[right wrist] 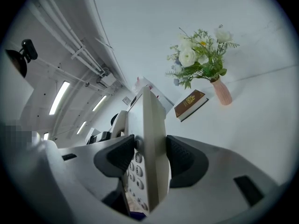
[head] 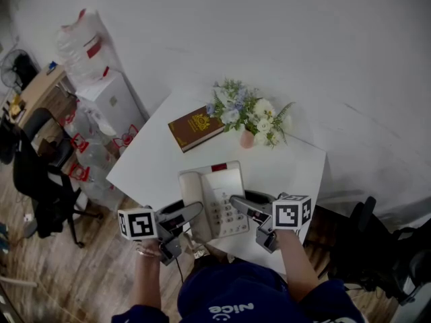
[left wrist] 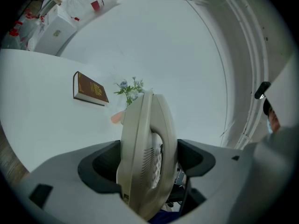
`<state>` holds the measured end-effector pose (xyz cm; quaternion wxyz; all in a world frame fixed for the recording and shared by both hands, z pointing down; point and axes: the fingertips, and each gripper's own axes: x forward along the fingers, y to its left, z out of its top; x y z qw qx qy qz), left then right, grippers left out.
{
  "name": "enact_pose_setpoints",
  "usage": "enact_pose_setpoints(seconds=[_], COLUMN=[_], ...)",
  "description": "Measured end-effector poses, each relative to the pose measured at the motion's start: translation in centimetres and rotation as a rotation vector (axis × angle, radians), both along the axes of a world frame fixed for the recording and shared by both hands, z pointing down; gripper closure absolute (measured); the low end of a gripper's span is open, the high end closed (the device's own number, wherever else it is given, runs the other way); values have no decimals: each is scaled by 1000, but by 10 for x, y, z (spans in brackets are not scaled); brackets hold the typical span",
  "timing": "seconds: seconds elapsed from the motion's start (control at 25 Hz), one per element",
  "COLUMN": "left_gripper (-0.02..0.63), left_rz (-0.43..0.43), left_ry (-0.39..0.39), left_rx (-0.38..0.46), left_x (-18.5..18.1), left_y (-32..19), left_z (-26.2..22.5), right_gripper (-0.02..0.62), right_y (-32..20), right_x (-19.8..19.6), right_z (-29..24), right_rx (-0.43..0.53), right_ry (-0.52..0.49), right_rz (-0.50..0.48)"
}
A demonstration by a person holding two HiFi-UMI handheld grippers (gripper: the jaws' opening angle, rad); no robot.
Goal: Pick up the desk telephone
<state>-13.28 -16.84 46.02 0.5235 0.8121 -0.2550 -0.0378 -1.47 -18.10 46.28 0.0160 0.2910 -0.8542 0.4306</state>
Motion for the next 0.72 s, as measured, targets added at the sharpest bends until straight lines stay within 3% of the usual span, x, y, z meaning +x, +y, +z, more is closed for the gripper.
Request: enact_pose_setpoints(seconds=[0.52,0.72], left_gripper=[225,225], left_rz=[21,7], left_ry=[-10,27], left_rx=[208,259], left_x=[3,8], left_y=[-4,-6], left_z=[-67,-88], right_gripper=[364,364], right_y=[-1,-1], right_x=[2,6], right_z=[-63,-79], right_rx=[175,217], right_ry=[-30,-42], right_rz=[24,52])
